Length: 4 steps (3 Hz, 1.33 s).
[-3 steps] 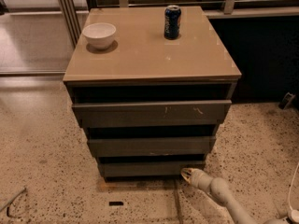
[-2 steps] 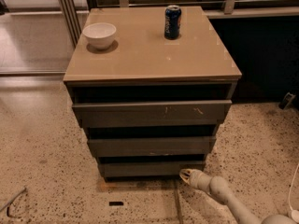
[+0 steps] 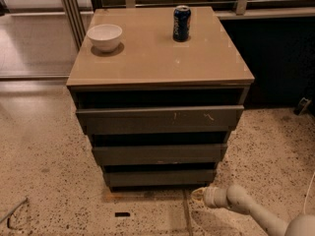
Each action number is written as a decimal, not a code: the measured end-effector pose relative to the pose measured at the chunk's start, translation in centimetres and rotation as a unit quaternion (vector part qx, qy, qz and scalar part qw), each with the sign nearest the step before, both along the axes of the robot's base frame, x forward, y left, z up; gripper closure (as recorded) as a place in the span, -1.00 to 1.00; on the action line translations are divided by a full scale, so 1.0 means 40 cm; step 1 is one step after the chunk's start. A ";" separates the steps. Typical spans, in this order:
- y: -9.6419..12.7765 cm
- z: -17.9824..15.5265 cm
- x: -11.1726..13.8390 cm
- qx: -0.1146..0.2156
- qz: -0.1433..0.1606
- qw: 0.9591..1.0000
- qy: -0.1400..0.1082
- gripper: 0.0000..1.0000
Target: Close bottom drawer
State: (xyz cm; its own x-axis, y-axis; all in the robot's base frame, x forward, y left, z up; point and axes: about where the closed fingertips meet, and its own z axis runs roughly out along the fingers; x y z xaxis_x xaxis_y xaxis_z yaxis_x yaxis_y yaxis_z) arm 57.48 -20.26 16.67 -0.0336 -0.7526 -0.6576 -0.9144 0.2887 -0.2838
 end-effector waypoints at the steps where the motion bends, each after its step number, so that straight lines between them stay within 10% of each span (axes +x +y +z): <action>1: 0.013 0.000 -0.015 0.003 0.003 1.000 0.010 1.00; 4: 0.014 0.000 -0.015 0.003 0.004 1.000 0.010 -0.30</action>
Offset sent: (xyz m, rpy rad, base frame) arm -0.0072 0.0053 0.0008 0.0070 0.0237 0.0078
